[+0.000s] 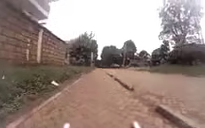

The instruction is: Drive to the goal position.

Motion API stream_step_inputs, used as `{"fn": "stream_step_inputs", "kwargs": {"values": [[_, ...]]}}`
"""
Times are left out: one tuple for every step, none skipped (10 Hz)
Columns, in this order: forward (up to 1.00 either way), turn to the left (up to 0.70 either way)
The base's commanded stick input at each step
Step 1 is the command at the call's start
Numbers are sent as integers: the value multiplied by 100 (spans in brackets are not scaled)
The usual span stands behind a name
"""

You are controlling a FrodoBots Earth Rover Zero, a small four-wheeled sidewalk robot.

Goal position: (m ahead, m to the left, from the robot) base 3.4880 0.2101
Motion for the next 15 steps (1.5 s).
{"fn": "stream_step_inputs", "kwargs": {"values": [[50, 0], [50, 0], [50, 0], [50, 0], [50, 0], [50, 0], [50, 0], [50, 0], [50, 0], [50, 0], [50, 0], [50, 0], [50, 0], [50, 0], [50, 0]]}}
